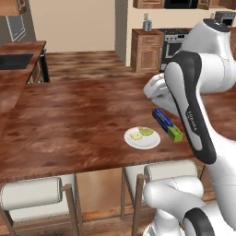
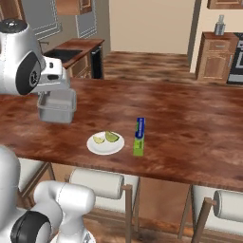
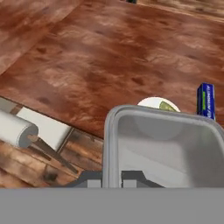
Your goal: Retrieve the tupperware and aluminum foil from the cabinet and place them on the dining counter near the plate with lemon wedges to prepare for storing leftovers.
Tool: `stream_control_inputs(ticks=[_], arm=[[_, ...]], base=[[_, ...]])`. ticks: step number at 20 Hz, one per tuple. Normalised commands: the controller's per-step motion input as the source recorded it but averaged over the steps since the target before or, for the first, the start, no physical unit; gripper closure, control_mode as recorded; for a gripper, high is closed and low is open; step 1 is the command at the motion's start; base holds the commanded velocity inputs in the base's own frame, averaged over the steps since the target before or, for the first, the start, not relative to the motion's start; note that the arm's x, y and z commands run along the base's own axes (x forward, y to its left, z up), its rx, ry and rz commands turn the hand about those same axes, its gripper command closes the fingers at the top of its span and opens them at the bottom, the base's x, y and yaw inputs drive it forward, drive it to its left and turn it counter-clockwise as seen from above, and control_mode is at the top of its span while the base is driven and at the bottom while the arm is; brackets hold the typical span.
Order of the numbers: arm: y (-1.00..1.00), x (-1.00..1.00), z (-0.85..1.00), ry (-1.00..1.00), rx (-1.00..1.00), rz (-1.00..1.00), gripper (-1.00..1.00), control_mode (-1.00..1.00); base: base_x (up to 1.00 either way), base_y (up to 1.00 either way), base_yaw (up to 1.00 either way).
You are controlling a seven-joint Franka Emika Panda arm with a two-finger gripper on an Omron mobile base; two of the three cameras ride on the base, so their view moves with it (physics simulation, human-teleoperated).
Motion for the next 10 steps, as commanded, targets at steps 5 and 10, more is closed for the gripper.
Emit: stream_control_inputs(ticks=[5, 10], arm=[[0.32, 0.32, -0.29, -0.10, 0.00, -0.16, 1.00, -1.00], [0.29, 0.31, -0.59, 0.00, 0.00, -0.01, 1.00, -1.00]], base=[[0.00, 0.00, 0.00], [0.00, 0.00, 0.00]])
